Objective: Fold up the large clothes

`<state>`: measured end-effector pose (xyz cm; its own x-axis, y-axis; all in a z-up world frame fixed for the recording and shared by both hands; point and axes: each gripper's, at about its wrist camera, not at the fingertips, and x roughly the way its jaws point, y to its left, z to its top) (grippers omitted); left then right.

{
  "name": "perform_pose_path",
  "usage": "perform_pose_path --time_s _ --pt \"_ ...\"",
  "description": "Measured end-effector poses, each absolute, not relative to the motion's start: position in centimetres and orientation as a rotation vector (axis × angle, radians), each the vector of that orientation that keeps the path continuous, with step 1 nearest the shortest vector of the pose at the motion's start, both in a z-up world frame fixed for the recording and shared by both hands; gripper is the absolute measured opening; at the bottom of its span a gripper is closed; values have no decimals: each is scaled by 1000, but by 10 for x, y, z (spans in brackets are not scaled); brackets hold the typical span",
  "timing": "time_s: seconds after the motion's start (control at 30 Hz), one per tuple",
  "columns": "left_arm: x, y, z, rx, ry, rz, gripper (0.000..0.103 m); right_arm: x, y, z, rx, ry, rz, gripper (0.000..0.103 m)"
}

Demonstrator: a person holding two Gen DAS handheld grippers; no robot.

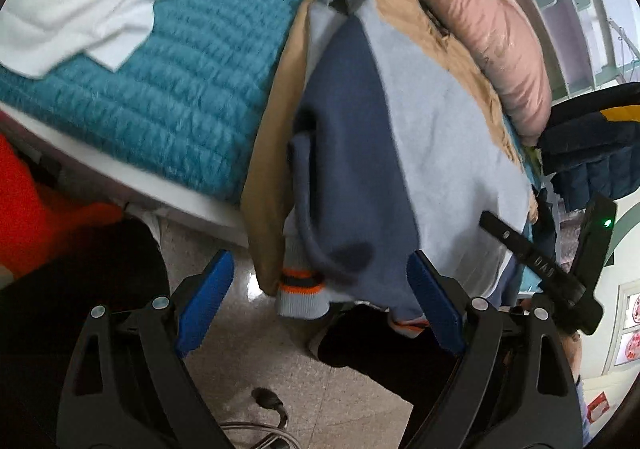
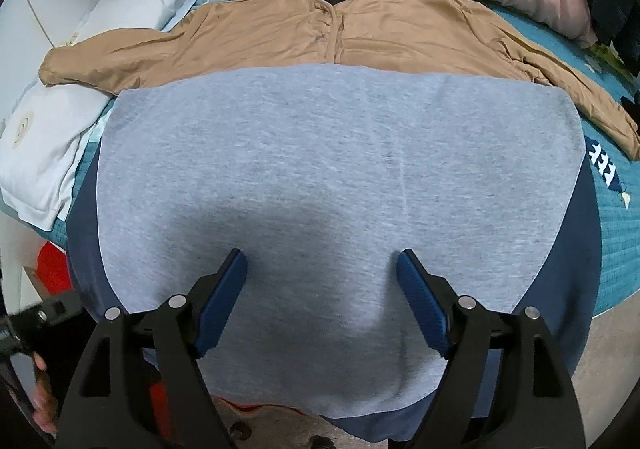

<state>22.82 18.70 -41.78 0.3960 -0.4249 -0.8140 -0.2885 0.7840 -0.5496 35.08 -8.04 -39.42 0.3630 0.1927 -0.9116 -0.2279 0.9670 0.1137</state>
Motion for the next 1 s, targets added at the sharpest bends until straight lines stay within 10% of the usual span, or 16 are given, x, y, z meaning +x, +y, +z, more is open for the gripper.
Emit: perform_pose_path --time_s 0.73,1.0 --pt "240 177 -443 -794 1226 -149 82 350 -80 -396 -43 1164 299 77" --pt "240 173 -427 -744 1190 -162 50 349 -80 -397 -43 1158 302 78"
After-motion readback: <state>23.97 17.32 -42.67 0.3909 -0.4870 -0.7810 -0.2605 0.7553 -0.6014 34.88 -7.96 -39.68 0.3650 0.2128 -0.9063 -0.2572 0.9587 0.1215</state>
